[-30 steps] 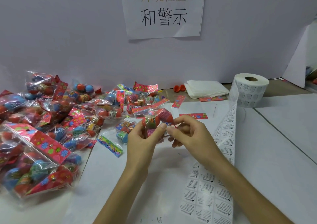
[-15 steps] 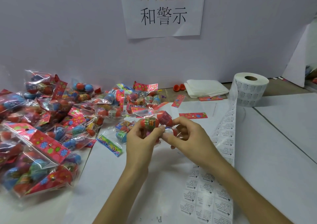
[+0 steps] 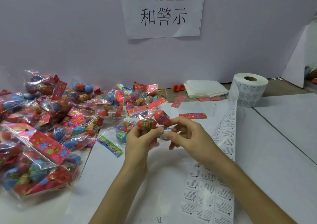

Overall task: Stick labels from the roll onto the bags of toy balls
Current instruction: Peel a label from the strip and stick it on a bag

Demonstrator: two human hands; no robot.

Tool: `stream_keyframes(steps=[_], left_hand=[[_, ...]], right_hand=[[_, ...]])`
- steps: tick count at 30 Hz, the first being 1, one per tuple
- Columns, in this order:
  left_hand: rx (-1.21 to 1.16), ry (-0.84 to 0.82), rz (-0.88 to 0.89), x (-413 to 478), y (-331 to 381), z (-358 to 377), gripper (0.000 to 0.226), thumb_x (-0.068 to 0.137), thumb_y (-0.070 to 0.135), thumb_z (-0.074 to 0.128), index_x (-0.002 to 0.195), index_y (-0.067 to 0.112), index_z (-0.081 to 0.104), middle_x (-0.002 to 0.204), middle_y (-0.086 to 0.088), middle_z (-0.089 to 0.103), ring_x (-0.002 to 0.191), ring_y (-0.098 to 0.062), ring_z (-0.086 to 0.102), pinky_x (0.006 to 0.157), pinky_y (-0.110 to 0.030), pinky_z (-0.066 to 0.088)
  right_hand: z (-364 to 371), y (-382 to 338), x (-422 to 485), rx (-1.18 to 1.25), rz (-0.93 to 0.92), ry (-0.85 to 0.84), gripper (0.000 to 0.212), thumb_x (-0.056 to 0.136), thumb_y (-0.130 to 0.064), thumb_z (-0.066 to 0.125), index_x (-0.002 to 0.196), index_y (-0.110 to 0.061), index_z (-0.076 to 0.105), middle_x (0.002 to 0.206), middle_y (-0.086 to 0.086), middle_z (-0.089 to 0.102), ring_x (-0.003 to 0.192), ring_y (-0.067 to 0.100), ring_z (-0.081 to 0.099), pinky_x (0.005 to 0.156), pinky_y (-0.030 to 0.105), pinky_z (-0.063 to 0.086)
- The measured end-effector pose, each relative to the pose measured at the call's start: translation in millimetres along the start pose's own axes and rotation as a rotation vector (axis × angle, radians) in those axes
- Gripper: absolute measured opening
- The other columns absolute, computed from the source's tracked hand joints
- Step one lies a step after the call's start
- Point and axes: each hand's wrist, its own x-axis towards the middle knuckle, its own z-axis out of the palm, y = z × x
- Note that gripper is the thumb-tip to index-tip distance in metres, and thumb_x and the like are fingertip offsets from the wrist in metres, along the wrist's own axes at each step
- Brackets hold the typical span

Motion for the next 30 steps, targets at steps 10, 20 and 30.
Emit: stream_keyframes(steps=[10, 20, 30], left_hand=[[-0.035, -0.079, -0.07, -0.7, 2.4, -0.1, 0.039, 0.082, 0.031, 0.075, 0.116, 0.013, 0.069, 0.099, -0.007, 0.077, 0.09, -0.022, 0.073, 0.08, -0.036, 0.051], [0.201, -0.274, -0.055, -7.6, -1.8, 8.0, 0.04, 0.078, 0.044, 0.075, 0.109, 0.018, 0.073, 0.099, -0.006, 0.079, 0.082, -0.015, 0.07, 0.072, -0.033, 0.049], [0.252, -0.208, 0.052, -6.7, -0.3, 7.8, 0.035, 0.075, 0.053, 0.071, 0.099, 0.028, 0.075, 0.092, 0.003, 0.079, 0.087, -0.018, 0.075, 0.07, -0.023, 0.059]], right_hand=[[-2.3, -1.6, 1.1, 0.02, 0.051, -0.024, 0.008, 0.101, -0.03, 0.059, 0.109, -0.03, 0.063, 0.089, -0.001, 0.078, 0.072, 0.021, 0.074, 0.067, 0.019, 0.051], [-14.4, -8.4, 2.8, 0.159, 0.063, 0.206, 0.008, 0.091, -0.023, 0.073, 0.096, -0.018, 0.075, 0.09, -0.003, 0.074, 0.079, 0.008, 0.069, 0.066, 0.022, 0.055], [-20.7, -9.8, 1.7, 0.208, 0.147, 0.197, 0.01, 0.085, -0.008, 0.078, 0.093, -0.012, 0.074, 0.092, 0.009, 0.074, 0.087, 0.021, 0.071, 0.078, 0.031, 0.06]])
